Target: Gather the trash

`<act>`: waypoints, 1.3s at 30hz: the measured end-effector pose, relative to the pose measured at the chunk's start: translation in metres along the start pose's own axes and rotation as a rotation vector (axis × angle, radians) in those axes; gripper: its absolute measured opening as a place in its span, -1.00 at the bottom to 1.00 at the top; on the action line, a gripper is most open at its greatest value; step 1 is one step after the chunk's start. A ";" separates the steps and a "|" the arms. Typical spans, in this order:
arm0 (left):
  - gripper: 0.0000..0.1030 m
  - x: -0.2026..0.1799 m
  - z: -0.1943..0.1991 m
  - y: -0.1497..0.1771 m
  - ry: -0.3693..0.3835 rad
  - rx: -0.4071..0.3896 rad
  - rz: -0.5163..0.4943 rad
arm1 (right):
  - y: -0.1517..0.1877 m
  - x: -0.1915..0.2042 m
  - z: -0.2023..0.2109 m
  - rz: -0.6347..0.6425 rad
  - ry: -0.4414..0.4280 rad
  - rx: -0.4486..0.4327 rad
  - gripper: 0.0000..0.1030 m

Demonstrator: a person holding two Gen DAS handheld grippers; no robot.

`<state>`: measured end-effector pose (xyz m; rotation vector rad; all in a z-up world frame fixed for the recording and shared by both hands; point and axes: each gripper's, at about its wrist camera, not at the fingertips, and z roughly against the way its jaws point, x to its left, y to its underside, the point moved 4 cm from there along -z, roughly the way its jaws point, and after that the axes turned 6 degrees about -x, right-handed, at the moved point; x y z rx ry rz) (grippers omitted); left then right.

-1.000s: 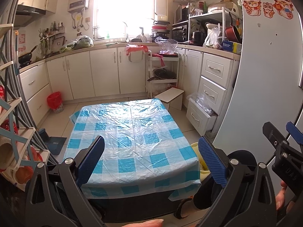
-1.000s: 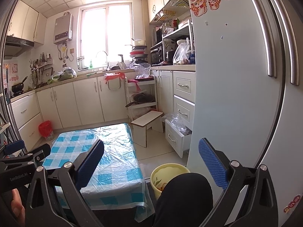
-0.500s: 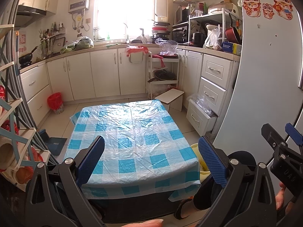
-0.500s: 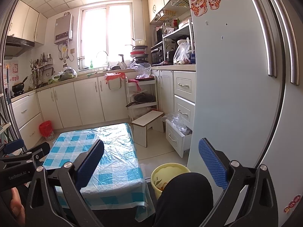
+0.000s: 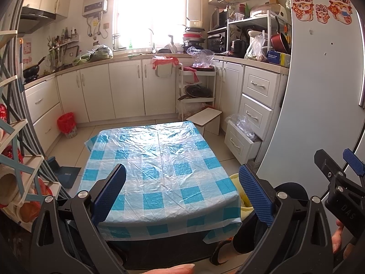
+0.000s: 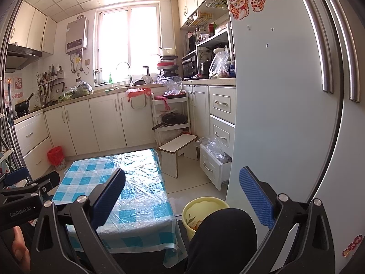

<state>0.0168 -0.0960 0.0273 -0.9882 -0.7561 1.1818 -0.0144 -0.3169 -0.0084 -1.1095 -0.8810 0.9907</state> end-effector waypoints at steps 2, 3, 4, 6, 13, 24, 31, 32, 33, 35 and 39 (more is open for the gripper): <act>0.85 0.000 0.000 0.000 0.001 0.000 0.000 | 0.000 0.000 0.000 0.001 0.000 0.000 0.86; 0.85 0.000 0.000 0.000 0.001 0.000 0.001 | 0.000 0.000 0.000 0.000 0.000 0.000 0.86; 0.85 0.000 0.000 0.001 0.000 0.000 0.001 | 0.000 0.000 0.000 0.001 0.000 0.000 0.86; 0.85 0.000 0.000 0.000 0.000 -0.001 0.000 | 0.000 0.000 0.000 0.000 0.000 0.001 0.86; 0.85 0.000 0.001 -0.002 0.000 -0.002 0.000 | 0.001 0.001 0.001 -0.001 -0.001 0.001 0.86; 0.85 0.000 0.001 -0.001 0.000 -0.003 0.000 | 0.001 0.001 0.001 -0.001 0.000 0.000 0.86; 0.85 0.000 0.001 -0.001 0.000 -0.004 -0.001 | 0.000 0.002 0.000 0.000 -0.001 -0.001 0.86; 0.85 0.000 0.002 -0.003 0.000 -0.005 -0.001 | 0.000 0.002 0.000 -0.001 0.000 -0.001 0.86; 0.85 0.000 0.002 -0.003 0.000 -0.005 -0.001 | 0.000 0.001 0.000 0.000 -0.001 -0.001 0.86; 0.85 0.000 0.002 -0.003 0.000 -0.004 0.000 | -0.001 0.002 -0.001 0.000 0.000 -0.002 0.86; 0.85 0.001 0.002 -0.002 0.000 -0.005 -0.001 | -0.002 0.003 0.001 0.000 0.001 -0.008 0.86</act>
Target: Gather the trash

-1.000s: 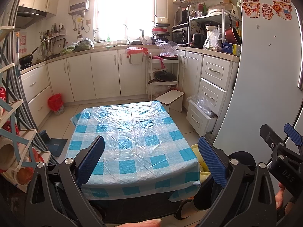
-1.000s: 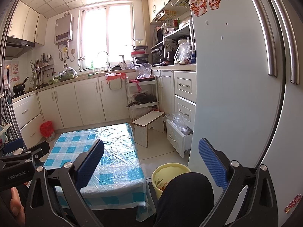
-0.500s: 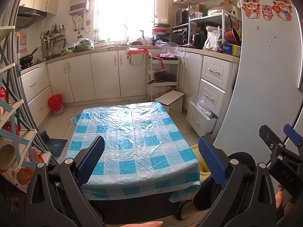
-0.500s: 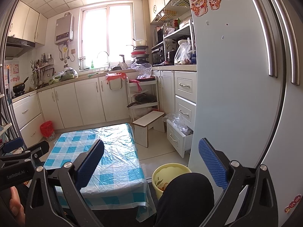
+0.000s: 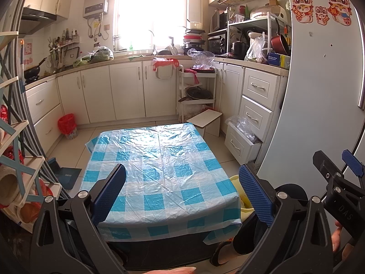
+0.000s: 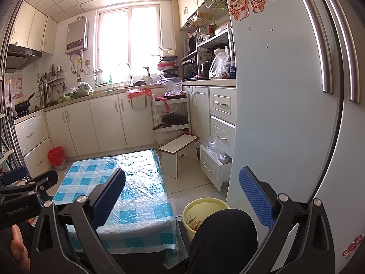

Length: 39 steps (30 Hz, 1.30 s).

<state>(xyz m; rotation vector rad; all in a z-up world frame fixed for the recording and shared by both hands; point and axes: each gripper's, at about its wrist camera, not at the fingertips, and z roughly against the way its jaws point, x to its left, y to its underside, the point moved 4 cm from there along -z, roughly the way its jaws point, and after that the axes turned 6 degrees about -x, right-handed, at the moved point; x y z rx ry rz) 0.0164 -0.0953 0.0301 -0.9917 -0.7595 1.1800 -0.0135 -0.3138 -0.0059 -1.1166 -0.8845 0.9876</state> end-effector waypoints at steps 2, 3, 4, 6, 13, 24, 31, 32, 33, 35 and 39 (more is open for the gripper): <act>0.85 0.000 0.000 -0.001 0.000 0.000 0.000 | -0.001 0.000 0.001 -0.001 0.002 -0.002 0.86; 0.85 0.000 0.000 0.000 0.000 0.000 0.000 | -0.001 -0.001 0.001 -0.001 0.004 -0.002 0.86; 0.85 0.000 0.000 0.000 0.000 0.000 0.000 | 0.000 -0.002 0.000 -0.002 0.004 -0.002 0.86; 0.85 0.000 0.000 0.000 0.000 0.000 0.001 | 0.000 -0.003 0.000 -0.004 0.005 0.000 0.86; 0.85 0.000 0.000 0.000 0.000 -0.001 0.000 | 0.000 -0.003 0.000 -0.003 0.004 -0.002 0.86; 0.85 0.000 0.000 0.001 0.000 -0.002 0.001 | 0.000 -0.003 0.000 -0.002 0.005 -0.003 0.86; 0.85 0.000 0.000 0.002 0.000 -0.002 0.001 | 0.000 -0.003 0.000 -0.002 0.004 -0.002 0.86; 0.85 0.000 0.000 0.002 -0.001 -0.002 0.001 | 0.000 -0.003 0.000 -0.001 0.004 -0.002 0.86; 0.85 0.000 0.000 0.002 0.000 -0.002 0.001 | 0.000 -0.003 0.000 -0.002 0.004 -0.002 0.86; 0.85 0.000 0.000 0.002 0.000 -0.002 0.001 | 0.000 -0.003 0.000 -0.003 0.004 -0.003 0.86; 0.85 0.000 0.000 0.002 0.000 -0.002 0.000 | 0.000 -0.003 0.000 -0.002 0.004 -0.002 0.86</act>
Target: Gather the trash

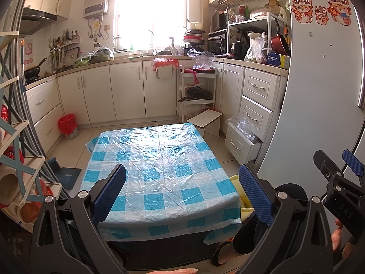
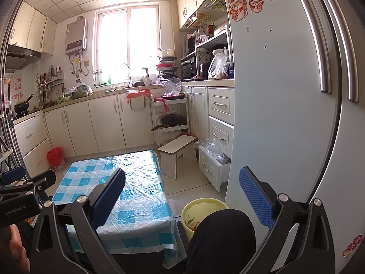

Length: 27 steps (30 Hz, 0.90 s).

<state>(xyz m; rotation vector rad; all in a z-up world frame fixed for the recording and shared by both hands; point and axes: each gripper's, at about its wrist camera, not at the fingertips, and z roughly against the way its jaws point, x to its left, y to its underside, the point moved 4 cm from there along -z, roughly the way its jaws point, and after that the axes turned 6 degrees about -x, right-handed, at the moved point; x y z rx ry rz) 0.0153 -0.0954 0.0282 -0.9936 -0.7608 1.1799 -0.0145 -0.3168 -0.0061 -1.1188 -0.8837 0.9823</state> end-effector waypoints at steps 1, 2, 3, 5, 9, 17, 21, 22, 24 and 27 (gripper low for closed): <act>0.85 0.000 0.000 0.000 0.000 0.000 0.000 | 0.000 0.000 0.000 0.001 0.000 0.000 0.86; 0.85 0.000 0.000 0.000 0.000 0.000 0.000 | 0.000 0.000 0.000 0.001 0.000 0.000 0.86; 0.85 0.000 0.000 0.000 0.000 -0.001 0.000 | 0.000 0.000 0.000 -0.001 0.000 0.000 0.86; 0.85 0.000 0.000 0.000 0.000 0.000 0.001 | 0.000 0.000 0.000 -0.001 0.000 -0.002 0.86; 0.85 0.001 0.001 -0.001 0.000 -0.002 0.000 | 0.000 -0.001 0.000 -0.001 0.001 -0.002 0.86; 0.85 0.002 0.001 -0.003 -0.001 -0.003 0.006 | 0.001 -0.001 0.000 0.002 -0.002 -0.002 0.86; 0.85 0.004 0.006 -0.007 -0.021 -0.033 -0.005 | 0.000 -0.001 0.000 0.001 -0.001 -0.002 0.86; 0.85 0.004 0.005 -0.008 -0.023 -0.029 -0.007 | 0.000 -0.001 0.000 0.000 -0.002 -0.003 0.86; 0.85 0.008 0.002 -0.010 -0.020 -0.017 0.012 | 0.001 -0.002 0.001 0.001 -0.002 -0.004 0.86; 0.85 0.013 -0.002 -0.010 -0.027 -0.008 0.024 | 0.001 -0.002 0.001 0.002 -0.002 -0.006 0.86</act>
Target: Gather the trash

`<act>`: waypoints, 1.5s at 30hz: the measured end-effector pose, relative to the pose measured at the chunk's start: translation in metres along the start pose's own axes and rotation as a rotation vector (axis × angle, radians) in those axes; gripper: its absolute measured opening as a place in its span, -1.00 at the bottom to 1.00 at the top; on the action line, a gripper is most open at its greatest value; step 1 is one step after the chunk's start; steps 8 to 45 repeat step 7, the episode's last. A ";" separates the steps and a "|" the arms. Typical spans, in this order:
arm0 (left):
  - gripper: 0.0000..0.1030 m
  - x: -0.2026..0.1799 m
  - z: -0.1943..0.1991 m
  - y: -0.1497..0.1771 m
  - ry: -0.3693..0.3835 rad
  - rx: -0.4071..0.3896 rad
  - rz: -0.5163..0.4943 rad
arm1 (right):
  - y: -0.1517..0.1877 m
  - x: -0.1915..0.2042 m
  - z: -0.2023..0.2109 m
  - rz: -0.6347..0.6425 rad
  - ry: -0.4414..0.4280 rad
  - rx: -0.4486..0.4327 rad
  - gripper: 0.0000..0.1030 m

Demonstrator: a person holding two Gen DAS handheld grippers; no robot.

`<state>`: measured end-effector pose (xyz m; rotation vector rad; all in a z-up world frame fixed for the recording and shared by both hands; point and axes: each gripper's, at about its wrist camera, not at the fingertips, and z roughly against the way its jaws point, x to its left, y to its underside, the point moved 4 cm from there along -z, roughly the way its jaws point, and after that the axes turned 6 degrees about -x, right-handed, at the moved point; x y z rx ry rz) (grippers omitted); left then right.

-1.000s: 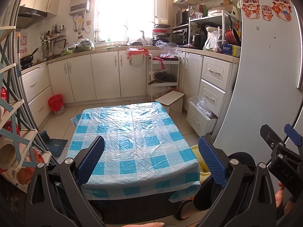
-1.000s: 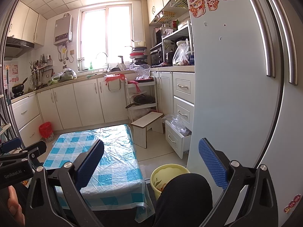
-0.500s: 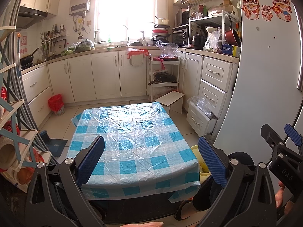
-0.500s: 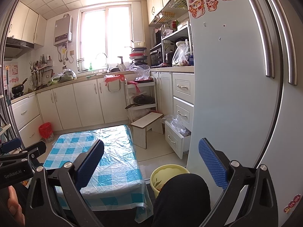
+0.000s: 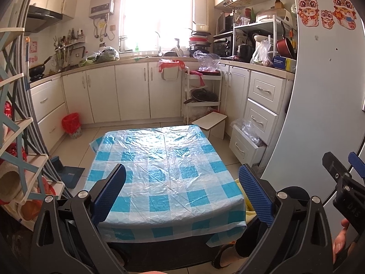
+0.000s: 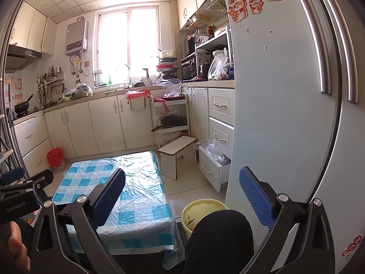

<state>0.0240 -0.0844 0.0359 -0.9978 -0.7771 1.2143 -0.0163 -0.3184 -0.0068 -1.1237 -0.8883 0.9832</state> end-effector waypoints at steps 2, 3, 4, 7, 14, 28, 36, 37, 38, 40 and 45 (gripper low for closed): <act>0.85 0.001 -0.004 0.001 0.023 0.026 0.005 | 0.000 0.000 0.000 0.000 0.000 0.000 0.86; 0.85 0.000 -0.006 0.002 0.025 0.033 0.002 | 0.000 0.000 0.000 0.000 0.000 0.000 0.86; 0.85 0.000 -0.007 0.003 0.024 0.038 0.002 | 0.000 0.000 0.000 0.000 0.000 -0.001 0.86; 0.85 -0.003 -0.009 0.007 0.049 0.051 0.003 | 0.000 0.000 0.001 -0.002 0.001 -0.002 0.86; 0.85 -0.003 -0.009 0.007 0.049 0.051 0.003 | 0.000 0.000 0.001 -0.002 0.001 -0.002 0.86; 0.85 -0.003 -0.009 0.007 0.049 0.051 0.003 | 0.000 0.000 0.001 -0.002 0.001 -0.002 0.86; 0.85 -0.003 -0.009 0.007 0.049 0.051 0.003 | 0.000 0.000 0.001 -0.002 0.001 -0.002 0.86; 0.85 -0.003 -0.009 0.007 0.049 0.051 0.003 | 0.000 0.000 0.001 -0.002 0.001 -0.002 0.86; 0.85 -0.003 -0.009 0.007 0.049 0.051 0.003 | 0.000 0.000 0.001 -0.002 0.001 -0.002 0.86; 0.85 -0.003 -0.009 0.007 0.049 0.051 0.003 | 0.000 0.000 0.001 -0.002 0.001 -0.002 0.86; 0.85 -0.003 -0.009 0.007 0.049 0.051 0.003 | 0.000 0.000 0.001 -0.002 0.001 -0.002 0.86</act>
